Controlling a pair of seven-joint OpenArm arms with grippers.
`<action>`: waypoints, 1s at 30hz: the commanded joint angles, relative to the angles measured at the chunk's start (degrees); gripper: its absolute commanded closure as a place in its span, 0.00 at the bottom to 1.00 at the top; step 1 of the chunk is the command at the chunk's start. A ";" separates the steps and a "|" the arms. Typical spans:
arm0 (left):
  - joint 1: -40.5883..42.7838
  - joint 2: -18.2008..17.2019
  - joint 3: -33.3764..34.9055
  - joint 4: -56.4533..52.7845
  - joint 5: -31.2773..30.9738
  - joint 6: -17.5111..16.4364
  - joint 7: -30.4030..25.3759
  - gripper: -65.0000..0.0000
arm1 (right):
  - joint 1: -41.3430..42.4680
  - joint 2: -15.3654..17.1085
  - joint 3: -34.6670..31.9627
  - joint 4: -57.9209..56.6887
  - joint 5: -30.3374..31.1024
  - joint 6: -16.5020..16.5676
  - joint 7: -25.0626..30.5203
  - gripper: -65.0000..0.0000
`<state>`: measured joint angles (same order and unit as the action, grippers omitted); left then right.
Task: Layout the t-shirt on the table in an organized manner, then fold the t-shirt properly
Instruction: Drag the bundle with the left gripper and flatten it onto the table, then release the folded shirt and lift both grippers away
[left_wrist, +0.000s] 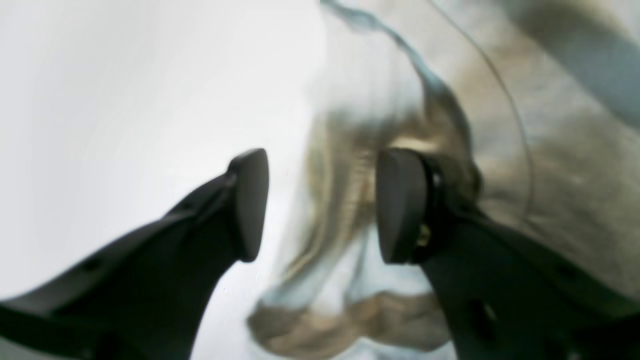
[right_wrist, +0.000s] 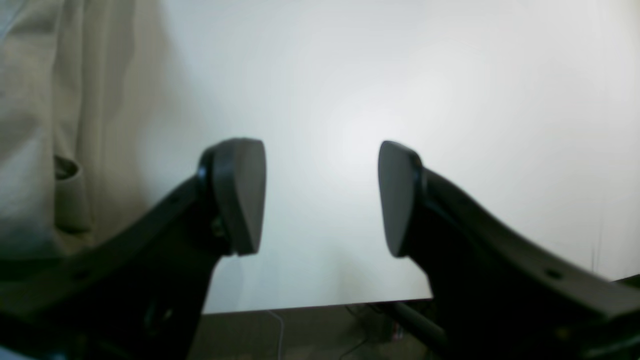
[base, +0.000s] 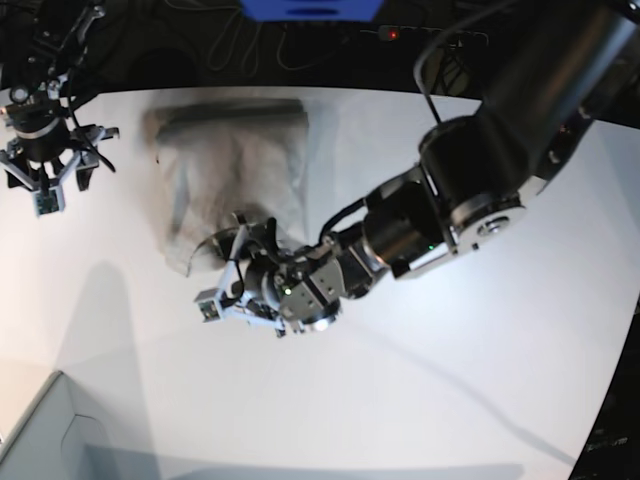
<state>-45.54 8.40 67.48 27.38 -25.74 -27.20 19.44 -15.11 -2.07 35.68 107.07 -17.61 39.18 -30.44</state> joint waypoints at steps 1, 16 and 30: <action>-2.42 0.60 -1.24 0.80 -0.59 0.26 -0.94 0.49 | 0.21 0.44 0.14 0.85 0.42 0.82 1.03 0.49; -3.03 -7.13 -31.04 0.80 -0.68 -0.36 -0.41 0.49 | 0.21 0.35 -4.08 1.29 0.42 0.82 1.03 0.49; 21.14 -22.78 -74.56 27.00 -0.77 -0.36 19.90 0.49 | -1.72 -6.93 -11.46 1.29 0.42 0.82 1.03 1.00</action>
<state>-22.94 -14.00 -7.07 53.19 -25.61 -27.00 40.29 -17.04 -9.26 24.16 107.33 -17.69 39.18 -30.46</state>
